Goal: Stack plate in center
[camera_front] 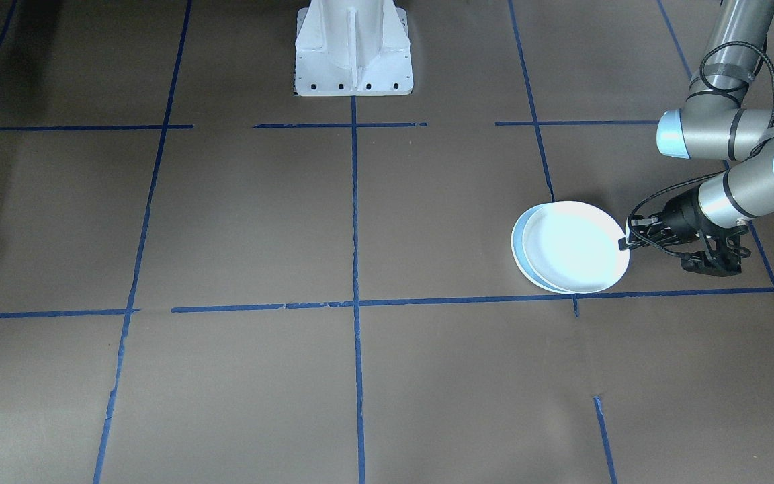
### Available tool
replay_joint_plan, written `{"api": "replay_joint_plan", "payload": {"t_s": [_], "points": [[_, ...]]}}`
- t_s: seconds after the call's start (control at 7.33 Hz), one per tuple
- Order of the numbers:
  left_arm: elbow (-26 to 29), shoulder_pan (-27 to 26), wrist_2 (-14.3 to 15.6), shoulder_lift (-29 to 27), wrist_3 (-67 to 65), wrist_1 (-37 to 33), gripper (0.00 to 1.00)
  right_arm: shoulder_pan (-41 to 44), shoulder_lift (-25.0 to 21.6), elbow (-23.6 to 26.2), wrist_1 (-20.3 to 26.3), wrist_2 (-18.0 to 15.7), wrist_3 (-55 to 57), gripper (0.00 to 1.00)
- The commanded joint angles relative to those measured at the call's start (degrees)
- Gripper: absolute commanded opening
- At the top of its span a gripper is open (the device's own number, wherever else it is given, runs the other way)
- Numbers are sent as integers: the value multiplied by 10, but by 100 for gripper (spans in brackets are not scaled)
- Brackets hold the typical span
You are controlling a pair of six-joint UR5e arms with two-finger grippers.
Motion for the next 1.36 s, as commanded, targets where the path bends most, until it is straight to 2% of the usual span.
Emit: {"api": "replay_joint_plan", "payload": {"t_s": [0.0,0.41,0.68,1.09,1.23], "points": [[2,1,0,0,-2,0,99,0,0,0,0,0,0,100],[2,0,1,1,2,0,100,0,0,0,0,0,0,100],[4,-22,2,15,70,22,100,0,0,0,0,0,0,100],[9,-146,7,42,249,137,100,0,0,0,0,0,0,100],[11,-183,40,42,323,182,100,0,0,0,0,0,0,100]]}}
